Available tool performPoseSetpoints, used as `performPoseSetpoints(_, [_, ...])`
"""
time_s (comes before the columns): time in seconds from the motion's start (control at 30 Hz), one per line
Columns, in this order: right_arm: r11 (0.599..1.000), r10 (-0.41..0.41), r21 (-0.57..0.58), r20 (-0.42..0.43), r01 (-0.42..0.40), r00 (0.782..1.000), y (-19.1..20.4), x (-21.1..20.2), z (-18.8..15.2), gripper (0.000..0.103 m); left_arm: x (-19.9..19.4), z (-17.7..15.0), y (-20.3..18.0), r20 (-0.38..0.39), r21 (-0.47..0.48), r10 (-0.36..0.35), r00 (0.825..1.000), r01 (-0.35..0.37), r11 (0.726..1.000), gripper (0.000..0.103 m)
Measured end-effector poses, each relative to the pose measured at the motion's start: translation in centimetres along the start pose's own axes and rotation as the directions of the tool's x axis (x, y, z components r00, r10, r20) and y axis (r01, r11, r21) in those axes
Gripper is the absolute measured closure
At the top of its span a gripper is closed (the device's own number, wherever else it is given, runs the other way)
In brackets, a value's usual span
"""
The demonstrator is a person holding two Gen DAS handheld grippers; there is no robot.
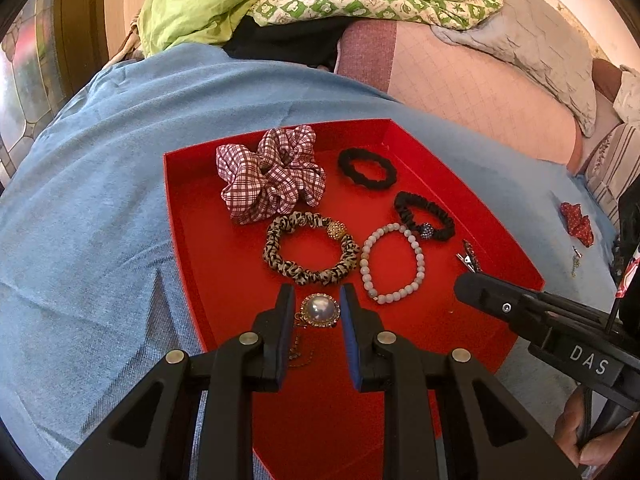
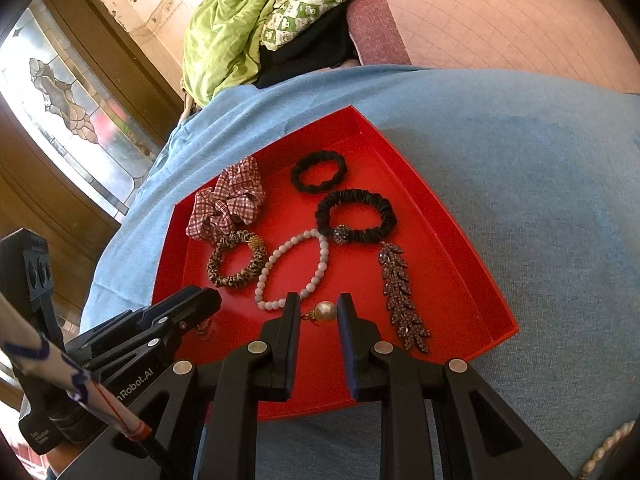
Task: Organize jewelry
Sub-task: 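Carry the pendant and earring into the red tray and open both grippers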
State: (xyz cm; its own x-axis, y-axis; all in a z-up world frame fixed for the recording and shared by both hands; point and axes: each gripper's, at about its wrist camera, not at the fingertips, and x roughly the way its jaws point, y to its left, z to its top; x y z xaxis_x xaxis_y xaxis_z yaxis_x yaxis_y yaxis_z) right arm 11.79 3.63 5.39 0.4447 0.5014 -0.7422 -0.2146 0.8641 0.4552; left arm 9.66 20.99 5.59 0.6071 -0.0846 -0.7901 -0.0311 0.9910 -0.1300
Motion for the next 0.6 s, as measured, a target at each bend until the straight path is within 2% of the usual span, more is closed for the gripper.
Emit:
performPoseSetpoints(0.17, [1.0, 0.003, 0.004, -0.003, -0.003, 1.0, -0.1, -0.1, 0.1, 0.082, -0.1, 0.1, 0.1, 0.002, -0.006, -0.003, 1.0, 0.003, 1.0, 0.081])
performPoseSetpoints(0.3, [1.0, 0.006, 0.0, -0.001, -0.006, 1.0, 0.0, -0.2, 0.1, 0.082, -0.3, 0.1, 0.1, 0.008, -0.01, 0.001, 1.0, 0.0, 1.0, 0.074])
performPoseSetpoints(0.43, [1.0, 0.007, 0.0, 0.001, -0.007, 1.0, 0.1, -0.4, 0.1, 0.082, -0.4, 0.1, 0.1, 0.013, -0.014, 0.002, 1.0, -0.002, 1.0, 0.074])
performPoseSetpoints(0.6, [1.0, 0.025, -0.006, 0.024, -0.025, 0.999, 0.6, -1.5, 0.3, 0.082, -1.6, 0.4, 0.4, 0.057, -0.037, -0.003, 0.998, 0.005, 0.999, 0.074])
